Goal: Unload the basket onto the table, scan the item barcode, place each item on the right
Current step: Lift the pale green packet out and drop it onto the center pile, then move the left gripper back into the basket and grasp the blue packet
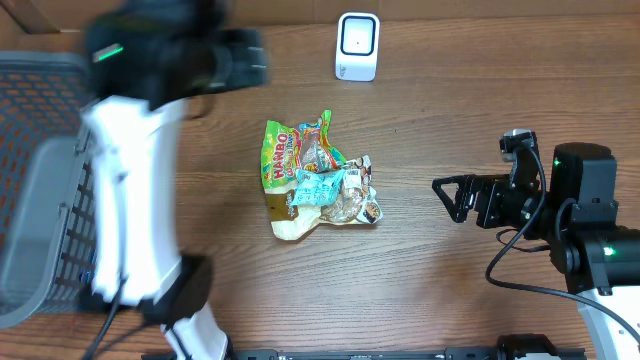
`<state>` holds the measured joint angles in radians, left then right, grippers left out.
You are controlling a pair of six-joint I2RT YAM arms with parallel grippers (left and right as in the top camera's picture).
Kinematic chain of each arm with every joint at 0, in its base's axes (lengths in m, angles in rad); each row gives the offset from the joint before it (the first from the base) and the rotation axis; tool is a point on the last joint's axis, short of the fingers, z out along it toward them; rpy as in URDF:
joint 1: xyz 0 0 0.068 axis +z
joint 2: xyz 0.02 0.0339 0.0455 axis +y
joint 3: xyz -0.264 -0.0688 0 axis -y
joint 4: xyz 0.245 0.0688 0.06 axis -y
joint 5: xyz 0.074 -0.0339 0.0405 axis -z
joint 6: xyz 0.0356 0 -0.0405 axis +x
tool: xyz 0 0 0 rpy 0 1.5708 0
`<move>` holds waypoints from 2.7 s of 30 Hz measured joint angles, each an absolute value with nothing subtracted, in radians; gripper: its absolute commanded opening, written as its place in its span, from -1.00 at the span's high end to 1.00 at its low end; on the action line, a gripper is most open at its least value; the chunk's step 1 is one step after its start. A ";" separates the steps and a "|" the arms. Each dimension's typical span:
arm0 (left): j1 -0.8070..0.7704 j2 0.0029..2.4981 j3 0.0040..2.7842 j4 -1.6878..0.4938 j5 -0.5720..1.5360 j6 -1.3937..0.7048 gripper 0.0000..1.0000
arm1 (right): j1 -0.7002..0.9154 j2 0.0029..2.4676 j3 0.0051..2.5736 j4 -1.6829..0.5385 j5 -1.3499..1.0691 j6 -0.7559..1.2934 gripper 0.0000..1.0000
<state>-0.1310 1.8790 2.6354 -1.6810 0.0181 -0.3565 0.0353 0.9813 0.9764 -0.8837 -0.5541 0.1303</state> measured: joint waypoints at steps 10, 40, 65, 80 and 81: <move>0.358 1.510 2.309 -1.688 0.031 -0.298 -0.64 | 0.035 0.981 0.976 -0.900 -0.554 0.131 -1.00; 0.942 1.750 1.460 -1.127 0.213 -0.117 -0.54 | 0.035 0.981 0.976 -0.928 -0.554 0.130 -0.99; 0.850 1.857 1.320 -0.976 -0.009 -0.159 0.25 | 0.035 0.981 0.976 -0.920 -0.554 0.130 -0.99; 0.849 1.857 1.313 -0.920 -0.165 -0.345 -0.53 | 0.035 0.981 0.976 -0.919 -0.554 0.131 -0.99; 0.848 1.857 1.312 -0.920 -0.165 -0.341 -0.53 | 0.035 0.981 0.976 -0.918 -0.553 0.130 -1.00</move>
